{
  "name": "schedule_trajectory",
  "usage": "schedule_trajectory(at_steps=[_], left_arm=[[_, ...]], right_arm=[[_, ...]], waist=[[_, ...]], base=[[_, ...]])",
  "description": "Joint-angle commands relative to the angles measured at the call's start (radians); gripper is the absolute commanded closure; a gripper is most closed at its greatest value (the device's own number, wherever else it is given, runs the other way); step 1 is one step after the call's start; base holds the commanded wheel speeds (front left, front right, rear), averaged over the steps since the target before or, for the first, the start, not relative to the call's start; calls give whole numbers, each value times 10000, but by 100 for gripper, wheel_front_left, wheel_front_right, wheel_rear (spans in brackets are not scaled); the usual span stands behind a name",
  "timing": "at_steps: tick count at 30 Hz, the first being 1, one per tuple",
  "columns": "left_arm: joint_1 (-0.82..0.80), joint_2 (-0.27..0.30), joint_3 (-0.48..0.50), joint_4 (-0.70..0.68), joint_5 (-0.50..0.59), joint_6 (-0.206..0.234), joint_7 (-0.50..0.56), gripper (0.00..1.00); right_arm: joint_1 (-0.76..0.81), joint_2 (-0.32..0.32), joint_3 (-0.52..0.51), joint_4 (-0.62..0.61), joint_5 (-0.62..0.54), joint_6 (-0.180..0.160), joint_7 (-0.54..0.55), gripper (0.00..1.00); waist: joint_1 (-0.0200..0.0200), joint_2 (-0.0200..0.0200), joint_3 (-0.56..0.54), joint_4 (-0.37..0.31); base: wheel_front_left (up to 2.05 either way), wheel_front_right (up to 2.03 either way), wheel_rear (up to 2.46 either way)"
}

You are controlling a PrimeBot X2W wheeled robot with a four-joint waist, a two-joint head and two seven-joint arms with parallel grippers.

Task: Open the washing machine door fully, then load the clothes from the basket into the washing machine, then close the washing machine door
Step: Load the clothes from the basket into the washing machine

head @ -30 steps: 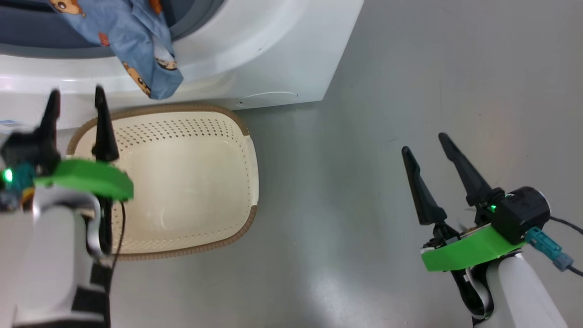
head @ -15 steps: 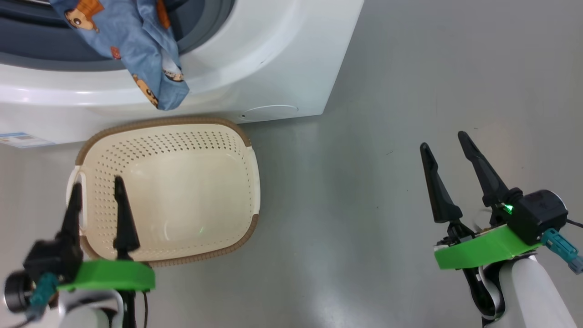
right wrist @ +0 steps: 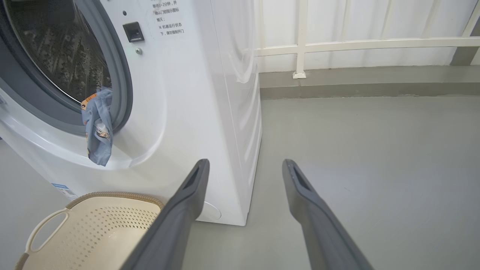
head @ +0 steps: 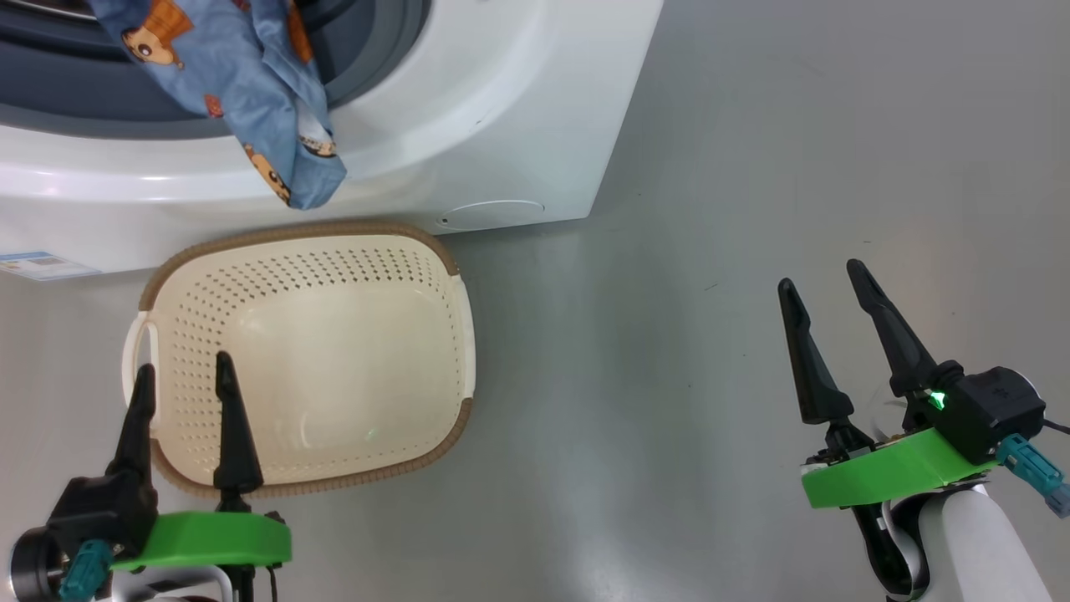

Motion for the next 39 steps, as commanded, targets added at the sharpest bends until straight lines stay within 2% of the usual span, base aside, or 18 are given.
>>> schedule_trajectory(at_steps=[1,10,17,21,26,28,33,39], left_arm=[[162,192,308,-319,17,67,46,0],[96,283,293,-533,-8,117,101,0],[-641,457,267,-269,-61,20,156,0],[-1427,566,340,217,-252,-97,168,0],[-2591,653,655,1063,-1105,-540,416,0],[-3147,887,840,1490,-1349,-692,592,0],[-4559,1244,1151,2524,-1834,-864,962,0],[-6052,1333,1137,3626,-2342,-1105,1639,0]], right_arm=[[225,64,193,-221,-37,27,-48,0],[249,146,195,-168,-6,27,-48,0],[195,239,273,-173,30,27,-48,0],[137,306,342,-134,91,27,-48,0],[96,376,416,-102,146,27,-48,0],[79,395,444,-79,177,27,-48,0],[48,423,530,-24,217,27,-48,0],[27,434,630,1,258,27,-48,0]], waist=[[0,0,-6,-25],[0,0,84,-183],[0,0,297,-416],[0,0,438,-657],[0,0,565,-979],[0,0,602,-1086],[0,0,648,-1284],[0,0,652,-1437]], base=[[0,0,0],[0,0,0],[0,0,0],[0,0,0],[0,0,0],[0,0,0],[0,0,0],[0,0,0]])
